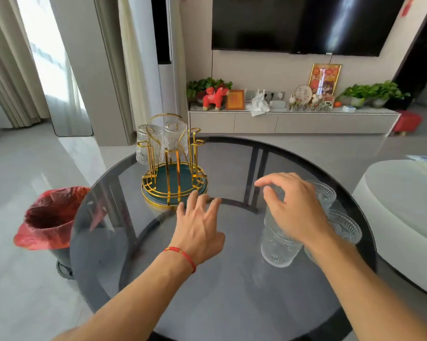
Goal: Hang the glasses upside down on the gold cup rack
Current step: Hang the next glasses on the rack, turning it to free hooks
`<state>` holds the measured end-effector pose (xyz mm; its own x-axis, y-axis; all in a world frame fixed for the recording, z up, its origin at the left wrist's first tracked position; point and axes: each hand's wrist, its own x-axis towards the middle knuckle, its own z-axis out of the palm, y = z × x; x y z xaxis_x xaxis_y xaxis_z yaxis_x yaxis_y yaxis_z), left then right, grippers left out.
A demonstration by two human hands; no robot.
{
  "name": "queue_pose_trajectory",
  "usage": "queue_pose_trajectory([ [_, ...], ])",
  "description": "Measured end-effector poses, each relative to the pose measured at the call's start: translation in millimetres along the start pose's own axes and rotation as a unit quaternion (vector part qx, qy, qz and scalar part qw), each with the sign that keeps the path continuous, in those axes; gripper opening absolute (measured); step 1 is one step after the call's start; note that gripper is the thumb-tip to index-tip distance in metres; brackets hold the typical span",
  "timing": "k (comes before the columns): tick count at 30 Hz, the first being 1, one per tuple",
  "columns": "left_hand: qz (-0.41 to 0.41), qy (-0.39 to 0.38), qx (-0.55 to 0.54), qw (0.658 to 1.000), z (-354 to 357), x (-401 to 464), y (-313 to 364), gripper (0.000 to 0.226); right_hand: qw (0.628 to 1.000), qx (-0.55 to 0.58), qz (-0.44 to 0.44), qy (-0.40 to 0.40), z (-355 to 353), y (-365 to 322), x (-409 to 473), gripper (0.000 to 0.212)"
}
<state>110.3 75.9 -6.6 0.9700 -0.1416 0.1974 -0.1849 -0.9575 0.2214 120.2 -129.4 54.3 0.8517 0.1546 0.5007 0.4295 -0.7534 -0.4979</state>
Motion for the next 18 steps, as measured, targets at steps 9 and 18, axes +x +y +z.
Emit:
queue_pose_trajectory([
  [9, 0.064, 0.019, -0.284, 0.956, 35, -25, 109, 0.100, 0.988, 0.083, 0.093, 0.086, -13, 27, -15, 0.028],
  [18, -0.042, 0.020, -0.325, 0.945, 11, -10, 84, 0.096, 0.978, 0.151, 0.090, 0.110, -21, 24, -17, 0.024],
])
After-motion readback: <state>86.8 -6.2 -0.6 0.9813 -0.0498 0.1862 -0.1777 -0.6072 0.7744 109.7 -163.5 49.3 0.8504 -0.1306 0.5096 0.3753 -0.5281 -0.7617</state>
